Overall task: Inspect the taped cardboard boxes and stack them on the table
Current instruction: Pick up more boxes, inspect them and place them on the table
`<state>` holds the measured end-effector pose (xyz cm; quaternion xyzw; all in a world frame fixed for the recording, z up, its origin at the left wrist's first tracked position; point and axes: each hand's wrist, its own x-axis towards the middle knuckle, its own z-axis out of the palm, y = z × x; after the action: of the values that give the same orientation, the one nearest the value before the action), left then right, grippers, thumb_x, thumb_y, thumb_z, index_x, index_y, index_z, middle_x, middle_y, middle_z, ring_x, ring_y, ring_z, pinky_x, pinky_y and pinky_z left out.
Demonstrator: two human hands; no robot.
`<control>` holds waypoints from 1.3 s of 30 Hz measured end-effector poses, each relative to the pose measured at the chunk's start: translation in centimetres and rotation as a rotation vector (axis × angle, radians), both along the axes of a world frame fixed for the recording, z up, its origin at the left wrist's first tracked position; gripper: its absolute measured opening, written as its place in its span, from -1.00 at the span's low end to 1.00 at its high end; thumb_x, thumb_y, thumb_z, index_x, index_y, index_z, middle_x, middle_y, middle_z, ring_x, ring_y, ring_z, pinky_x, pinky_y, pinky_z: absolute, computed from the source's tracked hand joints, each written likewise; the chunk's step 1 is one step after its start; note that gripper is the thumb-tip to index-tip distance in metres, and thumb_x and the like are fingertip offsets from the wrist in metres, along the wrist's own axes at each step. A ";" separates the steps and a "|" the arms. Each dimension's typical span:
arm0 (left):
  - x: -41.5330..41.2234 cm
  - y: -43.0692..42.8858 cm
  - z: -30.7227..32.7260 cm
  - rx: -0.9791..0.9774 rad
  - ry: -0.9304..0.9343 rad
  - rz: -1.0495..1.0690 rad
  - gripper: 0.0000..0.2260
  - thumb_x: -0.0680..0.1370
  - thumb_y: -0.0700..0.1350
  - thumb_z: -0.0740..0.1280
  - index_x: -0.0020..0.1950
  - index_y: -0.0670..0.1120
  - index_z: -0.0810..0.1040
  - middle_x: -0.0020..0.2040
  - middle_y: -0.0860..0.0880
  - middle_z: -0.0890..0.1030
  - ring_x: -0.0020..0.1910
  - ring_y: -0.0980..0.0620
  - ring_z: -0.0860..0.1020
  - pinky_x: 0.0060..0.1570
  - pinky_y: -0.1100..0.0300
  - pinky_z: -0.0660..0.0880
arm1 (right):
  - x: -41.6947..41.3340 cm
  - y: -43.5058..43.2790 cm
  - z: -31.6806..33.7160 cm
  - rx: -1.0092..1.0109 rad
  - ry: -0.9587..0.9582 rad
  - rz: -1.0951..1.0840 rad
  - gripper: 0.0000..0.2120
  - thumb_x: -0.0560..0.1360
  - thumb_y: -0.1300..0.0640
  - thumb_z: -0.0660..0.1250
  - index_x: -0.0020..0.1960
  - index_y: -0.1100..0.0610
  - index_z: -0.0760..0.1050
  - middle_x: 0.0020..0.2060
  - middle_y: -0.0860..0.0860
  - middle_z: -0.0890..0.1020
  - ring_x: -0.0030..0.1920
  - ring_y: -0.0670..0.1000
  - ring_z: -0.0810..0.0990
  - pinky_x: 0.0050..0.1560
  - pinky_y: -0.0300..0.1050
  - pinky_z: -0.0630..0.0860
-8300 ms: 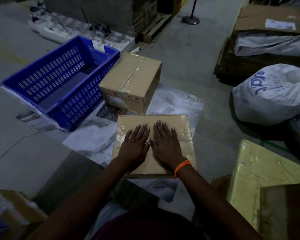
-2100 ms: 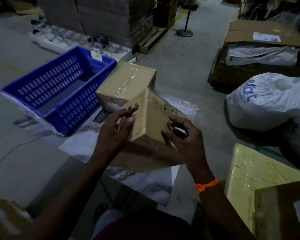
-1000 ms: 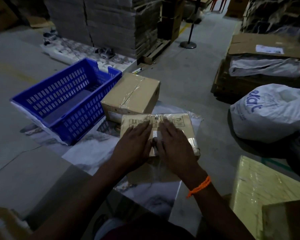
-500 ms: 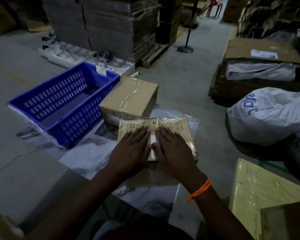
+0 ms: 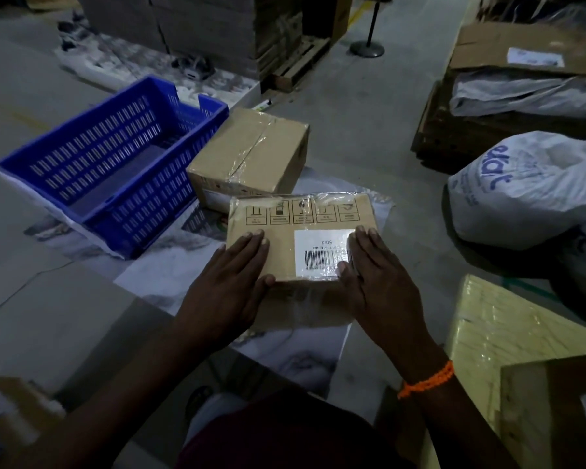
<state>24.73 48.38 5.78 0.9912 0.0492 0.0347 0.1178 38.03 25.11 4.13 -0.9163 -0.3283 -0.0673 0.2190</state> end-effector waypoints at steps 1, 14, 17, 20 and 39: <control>0.1 0.1 0.0 -0.003 -0.004 -0.002 -0.33 0.69 0.25 -0.22 0.61 -0.14 0.23 0.61 -0.12 0.20 0.60 -0.06 0.14 0.52 -0.11 0.19 | 0.2 0.0 0.0 0.010 0.001 0.006 -0.41 0.69 -0.14 0.03 0.55 0.20 0.38 0.55 0.13 0.39 0.59 0.06 0.29 0.55 0.11 0.33; -1.4 0.6 -0.5 -0.014 -0.055 0.068 -0.29 0.66 0.33 -0.16 0.63 -0.12 0.19 0.63 -0.10 0.14 0.61 -0.06 0.08 0.55 -0.10 0.13 | -2.7 0.5 -0.3 0.748 0.479 -0.232 -0.33 0.51 -0.34 0.32 0.52 -0.06 0.39 0.33 -0.09 0.61 0.29 -0.12 0.60 0.25 -0.03 0.62; -3.3 2.9 0.2 -0.139 -0.066 0.136 -0.35 0.62 0.33 -0.09 0.64 0.05 0.09 0.65 0.05 0.03 0.63 0.06 -0.03 0.57 -0.10 -0.06 | -2.8 1.7 0.7 0.835 0.506 -0.080 -0.53 0.64 -0.20 0.20 0.48 -0.06 0.46 0.37 -0.13 0.59 0.38 -0.13 0.54 0.33 -0.17 0.51; -4.8 4.2 1.8 -0.314 -0.228 0.208 -0.49 0.62 0.13 0.12 0.56 0.04 0.32 0.56 0.04 0.32 0.55 0.12 0.21 0.56 -0.09 0.09 | -2.8 3.1 1.4 0.895 0.593 0.108 -0.69 0.74 0.05 0.17 0.40 0.02 0.55 0.33 -0.11 0.63 0.39 -0.05 0.56 0.35 -0.08 0.51; -3.9 8.0 3.8 -0.700 -0.317 0.693 -0.57 0.67 0.18 0.20 0.51 0.06 0.41 0.37 -0.05 0.48 0.23 0.01 0.45 -0.09 0.29 0.35 | -3.0 3.2 -5.5 0.806 1.232 -0.248 -0.78 0.61 0.13 0.39 0.18 0.22 0.66 0.11 0.15 0.74 0.17 0.11 0.70 0.03 -0.12 0.64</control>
<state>20.84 56.38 9.59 0.8004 0.3650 0.2030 0.4300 35.03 28.28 -1.33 -0.6672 0.0098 0.3189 0.6731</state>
